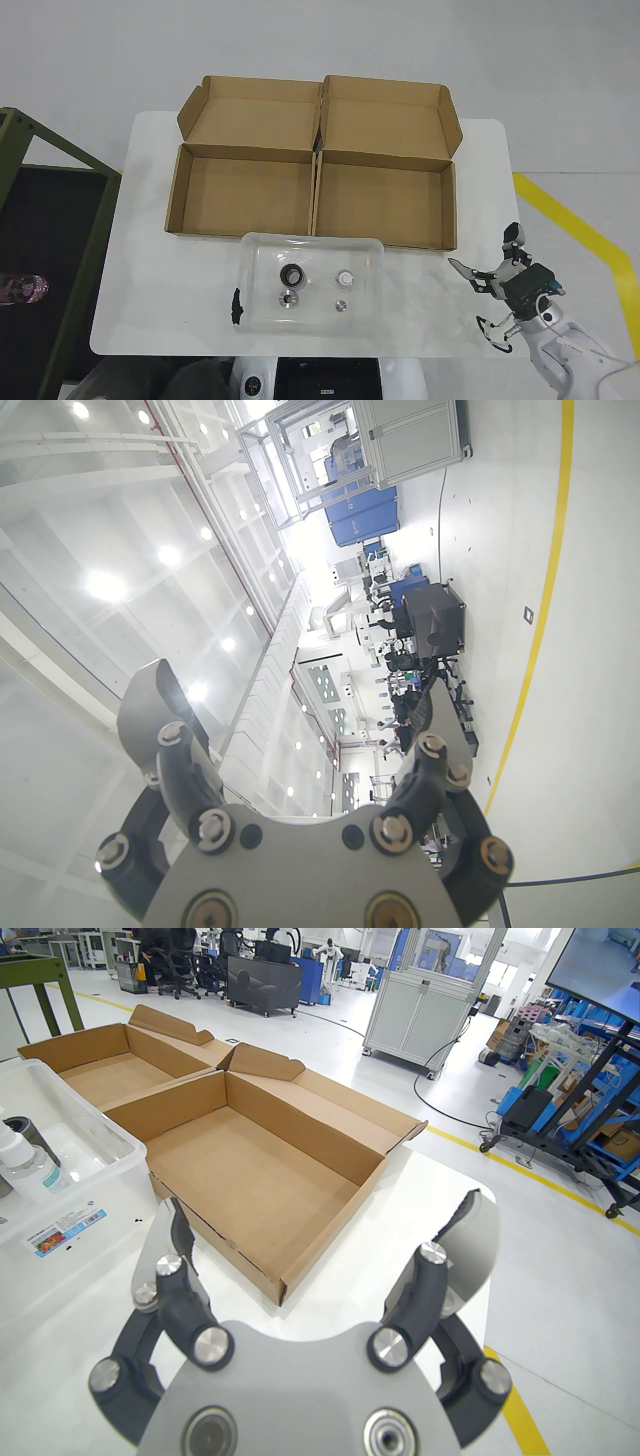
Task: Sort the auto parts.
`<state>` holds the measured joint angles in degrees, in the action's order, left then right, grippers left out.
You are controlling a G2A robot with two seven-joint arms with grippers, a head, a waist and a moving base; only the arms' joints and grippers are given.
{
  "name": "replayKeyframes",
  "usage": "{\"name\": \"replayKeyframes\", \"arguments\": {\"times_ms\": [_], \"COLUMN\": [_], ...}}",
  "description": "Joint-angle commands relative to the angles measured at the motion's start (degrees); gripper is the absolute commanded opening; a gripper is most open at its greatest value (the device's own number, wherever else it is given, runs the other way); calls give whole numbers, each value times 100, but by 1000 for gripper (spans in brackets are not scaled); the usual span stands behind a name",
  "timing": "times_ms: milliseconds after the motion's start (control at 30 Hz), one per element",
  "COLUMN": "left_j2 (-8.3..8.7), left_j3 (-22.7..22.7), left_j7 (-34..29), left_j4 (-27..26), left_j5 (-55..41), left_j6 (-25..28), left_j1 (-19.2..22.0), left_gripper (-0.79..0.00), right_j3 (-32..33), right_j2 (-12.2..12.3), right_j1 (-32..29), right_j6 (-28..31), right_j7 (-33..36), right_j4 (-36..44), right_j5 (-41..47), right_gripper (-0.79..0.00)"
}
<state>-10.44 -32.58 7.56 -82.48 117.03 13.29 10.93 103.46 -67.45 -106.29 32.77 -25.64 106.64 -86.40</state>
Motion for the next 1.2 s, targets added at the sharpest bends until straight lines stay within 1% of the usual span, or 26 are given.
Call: {"name": "replayKeyframes", "arguments": {"times_ms": [0, 500, 567, 867, 1167], "left_j2": [0, 0, 0, 0, 0], "left_j3": [0, 0, 0, 0, 0], "left_j7": [0, 0, 0, 0, 0], "left_j4": [0, 0, 0, 0, 0], "left_j5": [0, 0, 0, 0, 0], "left_j6": [0, 0, 0, 0, 0], "left_j1": [0, 0, 0, 0, 0], "left_gripper": [-1, -1, 0, 0, 0], "right_j3": [0, 0, -37, -422, -859], "right_j2": [0, 0, 2, 67, 121], "right_j1": [0, 0, 19, 266, 537], "right_j6": [0, 0, 5, 910, 1530], "right_j7": [0, 0, 101, 742, 1451], "right_j4": [0, 0, 9, 310, 829], "right_j5": [0, 0, -38, -29, 89], "right_gripper": [0, -1, 0, 0, 0]}}
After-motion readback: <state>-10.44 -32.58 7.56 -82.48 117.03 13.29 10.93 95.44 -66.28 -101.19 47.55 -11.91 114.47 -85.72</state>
